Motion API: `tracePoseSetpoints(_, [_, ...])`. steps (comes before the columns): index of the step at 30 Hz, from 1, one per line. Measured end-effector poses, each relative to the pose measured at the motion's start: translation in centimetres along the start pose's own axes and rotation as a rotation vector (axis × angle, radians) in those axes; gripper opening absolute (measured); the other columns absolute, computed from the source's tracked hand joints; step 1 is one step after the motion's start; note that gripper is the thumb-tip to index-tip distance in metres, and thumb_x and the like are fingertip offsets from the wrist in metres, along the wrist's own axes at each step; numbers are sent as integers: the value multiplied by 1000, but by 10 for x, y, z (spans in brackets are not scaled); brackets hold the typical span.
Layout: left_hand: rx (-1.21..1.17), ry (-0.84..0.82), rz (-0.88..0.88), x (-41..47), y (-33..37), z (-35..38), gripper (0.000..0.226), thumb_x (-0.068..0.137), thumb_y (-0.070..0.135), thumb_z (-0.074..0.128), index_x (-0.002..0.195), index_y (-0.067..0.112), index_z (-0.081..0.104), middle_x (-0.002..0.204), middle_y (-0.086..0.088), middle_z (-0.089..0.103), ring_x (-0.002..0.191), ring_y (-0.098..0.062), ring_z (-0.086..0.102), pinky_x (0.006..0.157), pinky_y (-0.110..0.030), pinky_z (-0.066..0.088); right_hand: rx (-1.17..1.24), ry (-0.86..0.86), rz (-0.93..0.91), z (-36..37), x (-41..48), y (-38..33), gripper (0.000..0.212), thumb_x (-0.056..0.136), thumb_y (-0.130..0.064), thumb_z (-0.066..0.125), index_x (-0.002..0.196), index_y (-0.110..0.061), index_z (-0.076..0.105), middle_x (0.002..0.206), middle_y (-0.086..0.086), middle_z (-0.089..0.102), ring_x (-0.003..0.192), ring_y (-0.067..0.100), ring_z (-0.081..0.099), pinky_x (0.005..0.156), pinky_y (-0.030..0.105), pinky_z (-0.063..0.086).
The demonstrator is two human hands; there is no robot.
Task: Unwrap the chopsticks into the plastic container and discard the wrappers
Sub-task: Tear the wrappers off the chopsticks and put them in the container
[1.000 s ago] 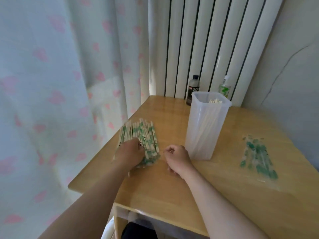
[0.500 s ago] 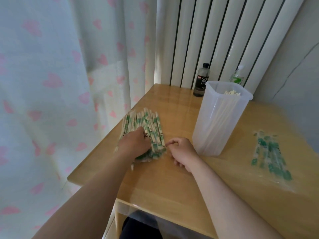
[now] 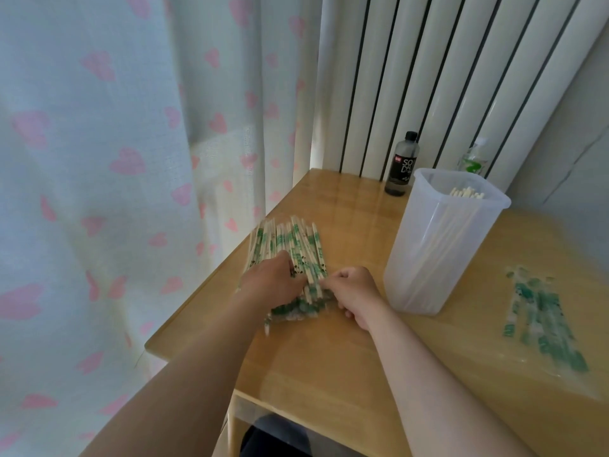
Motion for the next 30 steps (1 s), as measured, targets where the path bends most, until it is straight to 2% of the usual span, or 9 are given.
tracePoseSetpoints(4, [8, -10, 1, 0, -1, -1, 35, 93, 55, 49, 111, 25, 47, 86, 4, 64, 80, -16, 62, 78, -36, 55, 132, 33, 5, -5, -4, 5, 18, 93, -25, 60, 89, -8, 65, 63, 3, 47, 54, 19, 46, 40, 24, 32])
tracePoseSetpoints(8, [12, -4, -13, -1, 0, -2, 36, 92, 57, 49, 110, 26, 47, 88, 4, 63, 81, -17, 61, 79, -38, 55, 310, 73, 31, -11, -12, 7, 12, 95, -14, 56, 93, -5, 64, 78, 9, 71, 62, 25, 66, 42, 28, 44])
tracePoseSetpoints(11, [17, -24, -21, -2, 0, -1, 37, 92, 60, 48, 109, 27, 46, 87, 5, 63, 81, -17, 62, 78, -38, 56, 347, 167, 17, -18, -21, 6, 9, 96, -5, 56, 95, -10, 63, 90, 11, 75, 67, 27, 74, 48, 33, 57])
tracePoseSetpoints(15, [-65, -78, -45, -5, 3, -7, 38, 94, 58, 46, 109, 23, 52, 94, 3, 65, 86, -19, 63, 82, -37, 56, 202, 245, -116, -30, -42, -6, 18, 97, -9, 55, 93, -21, 68, 83, 5, 73, 64, 22, 72, 57, 41, 63])
tracePoseSetpoints(18, [-72, 54, -26, -12, 23, -29, 32, 96, 46, 46, 103, 18, 59, 87, 2, 64, 80, -20, 63, 75, -33, 52, 312, 256, -175, -52, -57, -24, 24, 97, -8, 54, 84, -13, 73, 64, 2, 67, 58, 21, 66, 62, 46, 62])
tracePoseSetpoints(21, [-32, 309, 222, -29, 65, -49, 32, 93, 40, 54, 122, 25, 58, 110, 3, 59, 102, -22, 56, 86, -38, 46, 489, 279, -202, -81, -70, -43, 22, 93, -2, 53, 80, -4, 71, 61, 8, 62, 54, 23, 63, 54, 39, 58])
tracePoseSetpoints(24, [14, 347, 533, -39, 107, -48, 43, 93, 38, 57, 135, 26, 56, 130, 2, 54, 119, -23, 49, 101, -41, 37, 624, 277, -211, -105, -82, -53, 19, 90, 2, 51, 83, 1, 68, 63, 13, 59, 49, 23, 59, 49, 34, 53])
tracePoseSetpoints(27, [-151, 338, 648, -44, 131, -51, 29, 98, 34, 48, 112, 17, 66, 109, -2, 66, 100, -28, 62, 90, -41, 46, 799, 217, -244, -129, -96, -55, 19, 92, -1, 50, 84, 2, 67, 62, 13, 57, 47, 23, 57, 46, 29, 49])
tracePoseSetpoints(30, [-344, 208, 692, -55, 149, -49, 22, 95, 35, 41, 92, 21, 59, 82, 0, 68, 78, -28, 66, 75, -45, 53, 950, 98, -319, -153, -106, -53, 21, 99, -14, 54, 97, 1, 68, 67, 14, 62, 58, 25, 63, 50, 32, 51])
Point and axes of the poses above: each hand's wrist, its own x-axis towards the middle knuckle, its own z-axis out of the palm, y = z × x, the point moved 4 cm from there along x, towards the middle knuckle
